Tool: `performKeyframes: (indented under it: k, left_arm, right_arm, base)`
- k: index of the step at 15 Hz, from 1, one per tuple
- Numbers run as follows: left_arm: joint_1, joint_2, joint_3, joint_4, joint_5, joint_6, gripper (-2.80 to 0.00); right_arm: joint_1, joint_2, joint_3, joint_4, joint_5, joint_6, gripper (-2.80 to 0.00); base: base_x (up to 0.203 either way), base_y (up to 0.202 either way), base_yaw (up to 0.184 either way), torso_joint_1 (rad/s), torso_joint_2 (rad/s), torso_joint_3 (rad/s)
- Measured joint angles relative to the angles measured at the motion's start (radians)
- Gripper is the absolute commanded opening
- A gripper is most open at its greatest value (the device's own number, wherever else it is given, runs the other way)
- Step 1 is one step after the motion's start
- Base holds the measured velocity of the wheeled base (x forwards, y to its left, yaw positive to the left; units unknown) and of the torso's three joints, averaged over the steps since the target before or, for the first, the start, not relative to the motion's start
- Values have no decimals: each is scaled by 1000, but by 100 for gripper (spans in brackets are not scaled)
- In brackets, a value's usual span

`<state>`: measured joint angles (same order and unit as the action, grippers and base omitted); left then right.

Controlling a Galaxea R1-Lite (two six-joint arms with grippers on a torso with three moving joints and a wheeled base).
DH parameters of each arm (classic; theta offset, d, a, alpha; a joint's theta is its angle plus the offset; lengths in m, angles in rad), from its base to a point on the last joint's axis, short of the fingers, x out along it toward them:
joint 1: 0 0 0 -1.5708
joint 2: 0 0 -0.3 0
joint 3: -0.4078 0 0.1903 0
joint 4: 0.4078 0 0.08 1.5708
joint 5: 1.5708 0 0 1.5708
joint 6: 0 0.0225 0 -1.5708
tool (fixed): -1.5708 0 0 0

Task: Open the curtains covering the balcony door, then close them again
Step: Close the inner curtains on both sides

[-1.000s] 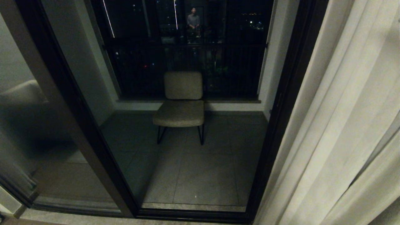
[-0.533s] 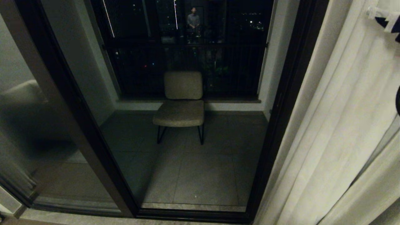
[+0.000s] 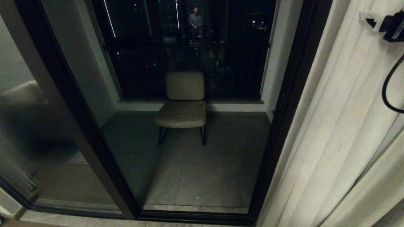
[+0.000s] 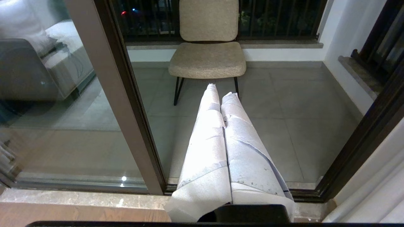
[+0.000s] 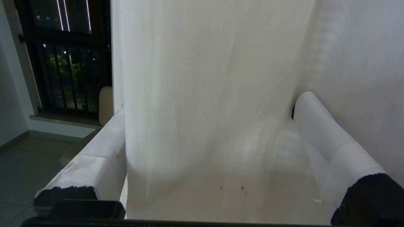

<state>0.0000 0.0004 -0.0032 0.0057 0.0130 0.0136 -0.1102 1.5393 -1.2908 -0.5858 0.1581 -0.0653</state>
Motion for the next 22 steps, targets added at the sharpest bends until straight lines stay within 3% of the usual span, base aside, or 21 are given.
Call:
performKeyframes:
  k: [22]
  left_arm:
    - [0,0,0,0,0,-1,-280]
  right_arm:
    - [9,35,-6,-58,0,-3,0]
  base:
    - [0,0,0,0,0,0]
